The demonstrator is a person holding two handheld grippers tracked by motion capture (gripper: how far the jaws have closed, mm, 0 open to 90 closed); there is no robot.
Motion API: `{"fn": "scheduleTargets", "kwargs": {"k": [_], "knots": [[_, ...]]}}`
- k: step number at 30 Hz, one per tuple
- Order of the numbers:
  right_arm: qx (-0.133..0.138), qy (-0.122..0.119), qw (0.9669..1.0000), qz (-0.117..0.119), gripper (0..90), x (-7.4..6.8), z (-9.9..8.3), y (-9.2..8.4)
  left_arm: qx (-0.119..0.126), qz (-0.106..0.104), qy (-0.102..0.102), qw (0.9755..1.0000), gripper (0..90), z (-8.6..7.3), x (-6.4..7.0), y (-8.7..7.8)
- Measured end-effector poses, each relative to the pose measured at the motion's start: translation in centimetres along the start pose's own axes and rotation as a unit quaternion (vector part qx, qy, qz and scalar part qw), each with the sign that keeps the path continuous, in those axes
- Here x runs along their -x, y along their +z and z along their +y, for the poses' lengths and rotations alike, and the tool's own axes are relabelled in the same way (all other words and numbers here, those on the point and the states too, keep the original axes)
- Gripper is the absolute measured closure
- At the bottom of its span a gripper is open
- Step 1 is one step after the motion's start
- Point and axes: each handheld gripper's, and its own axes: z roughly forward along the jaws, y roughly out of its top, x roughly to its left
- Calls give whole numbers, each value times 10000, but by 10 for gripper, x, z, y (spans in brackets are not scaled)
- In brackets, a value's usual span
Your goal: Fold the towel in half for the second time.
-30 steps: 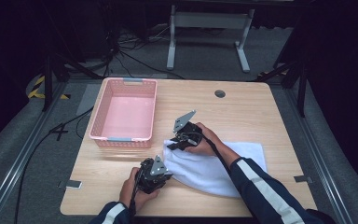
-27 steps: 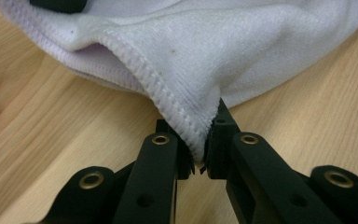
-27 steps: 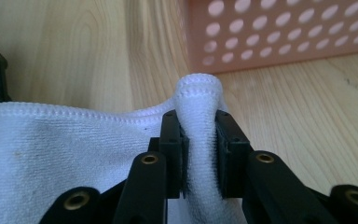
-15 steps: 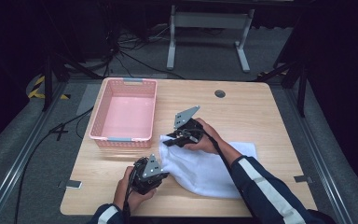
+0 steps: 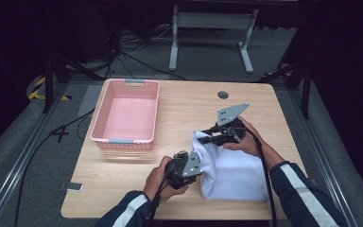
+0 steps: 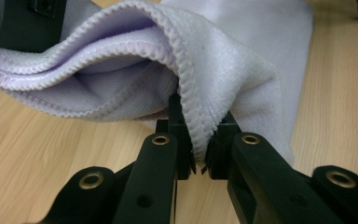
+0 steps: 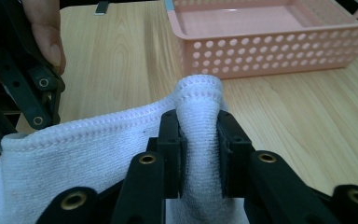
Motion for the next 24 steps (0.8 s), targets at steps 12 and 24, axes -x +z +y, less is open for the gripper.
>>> {"fn": "scheduleTargets", "kwargs": {"k": [12, 24], "knots": [[178, 373, 9983, -411, 644, 3, -64, -69, -77, -506, 419, 9978, 760, 49, 14, 57], [-450, 1038, 9850, -1306, 424, -15, -153, -133, -42, -752, -259, 9968, 295, 12, 21, 30]]}}
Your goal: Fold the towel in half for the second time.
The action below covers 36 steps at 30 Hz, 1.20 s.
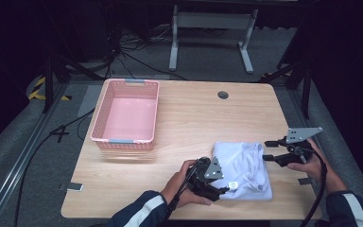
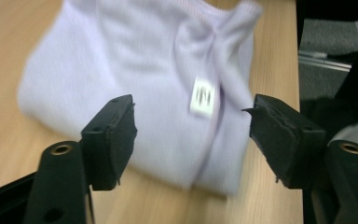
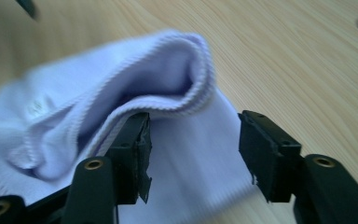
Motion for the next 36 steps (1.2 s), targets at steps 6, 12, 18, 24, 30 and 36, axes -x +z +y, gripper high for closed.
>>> {"fn": "scheduleTargets", "kwargs": {"k": [6, 12, 18, 24, 30, 36], "knots": [[-202, 185, 9960, -851, 440, -14, -10, -22, -452, -68, -395, 9982, 257, -26, 1, 21], [333, -169, 9988, -308, 616, -59, 4, -20, -500, -111, -443, 9977, 275, -31, 5, 34], [-304, -432, 9986, 37, 643, -95, 7, 16, -536, -27, -437, 9976, 381, -32, 4, 37], [-802, -409, 9959, -39, 575, -98, -3, 37, -526, -53, -485, 9974, 369, -38, 1, 42], [-874, -330, 9956, -72, 768, -98, -11, 36, -502, -39, -463, 9977, 502, -37, 1, 41], [-518, -338, 9980, -114, 801, -102, -6, 12, -520, 173, -247, 9982, 617, -35, 7, 33]]}}
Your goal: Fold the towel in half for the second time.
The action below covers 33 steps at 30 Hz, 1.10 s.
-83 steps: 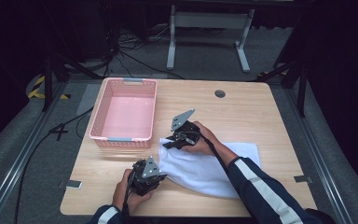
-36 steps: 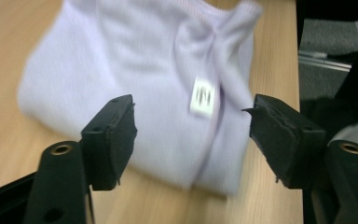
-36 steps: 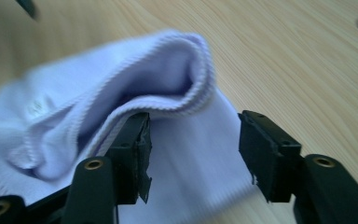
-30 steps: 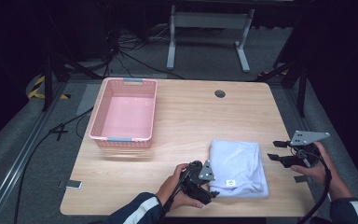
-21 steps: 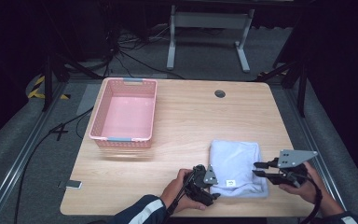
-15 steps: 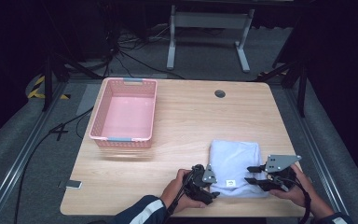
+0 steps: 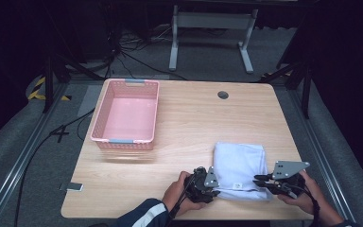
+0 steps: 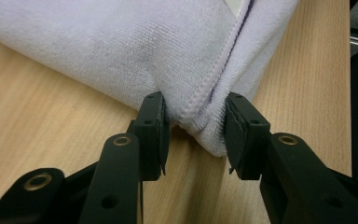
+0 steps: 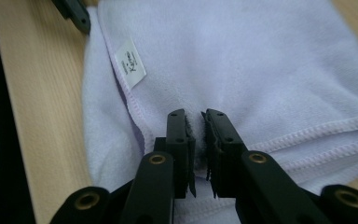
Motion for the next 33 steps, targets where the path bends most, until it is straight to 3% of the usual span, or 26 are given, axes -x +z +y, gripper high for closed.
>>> {"fn": "scheduleTargets", "kwargs": {"k": [2, 4, 5, 7, 8, 10, 11, 12, 14, 15, 17, 19, 21, 24, 26, 28, 29, 33], "knots": [[103, 18, 9999, 15, 790, -2, -2, -9, 39, 25, -11, 10000, 576, 1, 1, -5], [73, 41, 9999, 73, 787, -3, -5, -10, 0, 66, -5, 10000, 447, 0, 2, -4], [-65, 18, 9999, 96, 782, -4, -9, -8, -47, 61, -20, 10000, 447, -1, 2, -3], [-463, 2, 9988, 126, 725, -6, -20, 2, -65, -87, -166, 9998, 342, -4, 1, 0], [-526, 13, 9985, 116, 722, -7, -25, 6, -31, -158, -175, 9997, 287, -5, 1, 0], [-416, 195, 9988, 172, 710, -6, -29, 5, 28, -109, -210, 9997, 249, -7, 1, -2], [-391, 159, 9991, 102, 643, -4, -28, 2, 132, -106, -278, 9995, 225, -7, 0, -3], [-391, 159, 9991, 102, 643, -4, -28, 2, 158, -101, -342, 9992, 225, -8, -2, -5], [-281, 246, 9993, -47, 505, -1, -26, -1, 171, -47, -395, 9991, 201, -7, -7, -4], [-165, 365, 9991, -167, 450, 4, -24, -4, 151, -76, -487, 9987, 187, -7, -7, -3], [115, 492, 9979, -404, 368, 12, -19, -8, 106, -60, -466, 9988, 174, -6, -8, 2], [433, 762, 9937, -704, 297, 30, -11, -11, -41, -83, -439, 9990, 163, -4, -6, 12], [479, 867, 9908, -917, 251, 44, -7, -5, -45, -98, -424, 9990, 153, -3, -6, 13], [339, 1081, 9885, -1005, 199, 65, -6, 9, 9, -66, -403, 9992, 154, 0, -7, 18], [241, 1380, 9863, -875, 186, 81, -10, 21, -40, -54, -346, 9994, 142, 2, -8, 19], [135, 1475, 9855, -829, 168, 86, -13, 26, -41, -32, -344, 9994, 119, 2, -7, 20], [-20, 1667, 9832, -739, 156, 95, -17, 36, -46, -12, -233, 9997, 110, 4, -8, 22], [-149, 1666, 9838, -649, 105, 100, -19, 44, -55, 7, -195, 9998, 93, 5, -8, 25]]}}
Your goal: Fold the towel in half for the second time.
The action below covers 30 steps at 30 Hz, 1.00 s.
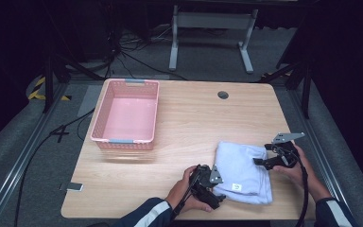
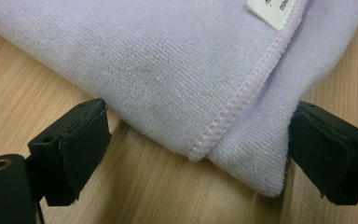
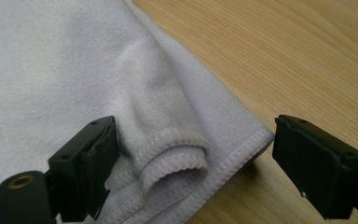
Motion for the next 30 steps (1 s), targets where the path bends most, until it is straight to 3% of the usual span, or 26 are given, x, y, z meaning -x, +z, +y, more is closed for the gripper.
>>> {"fn": "scheduleTargets", "kwargs": {"k": [1, 4, 7, 8, 10, 13, 14, 16, 17, 21, 28, 30], "knots": [[0, 0, 10000, 0, 105, 0, 0, 0, 0, 0, 0, 10000, 92, 0, 0, 0], [-100, 167, 9993, 321, 100, 4, -1, 11, -56, -14, -32, 10000, 109, 2, -1, 0], [-62, 156, 9993, 347, 108, 4, -2, 12, -9, 0, 1, 10000, 156, 3, -2, 1], [-40, 103, 9991, 400, 190, 1, -1, 11, 15, -17, 10, 10000, 177, 4, -3, 1], [-30, 77, 9987, 501, 240, 1, -1, 10, 34, -12, -2, 10000, 211, 5, -4, 0], [15, 90, 9961, 875, 505, -3, -1, 8, 72, -12, 55, 10000, 406, 6, -6, -2], [56, 96, 9957, 924, 543, -4, -2, 8, 55, -25, 55, 10000, 460, 7, -7, -2], [106, 68, 9956, 933, 578, -6, -2, 8, 86, -42, 98, 9999, 541, 7, -7, -2], [180, -7, 9959, 891, 608, -9, -3, 8, -4, -92, 210, 9997, 541, 8, -8, -4], [248, -85, 9966, 782, 637, -13, -3, 6, 33, -131, 254, 9996, 620, 7, -11, -4], [324, -97, 9971, 680, 651, -18, -3, 5, 86, -128, 228, 9996, 663, 5, -12, -5], [374, -71, 9971, 665, 655, -18, -3, 3, 75, -87, 305, 9995, 666, 5, -12, -7]]}}
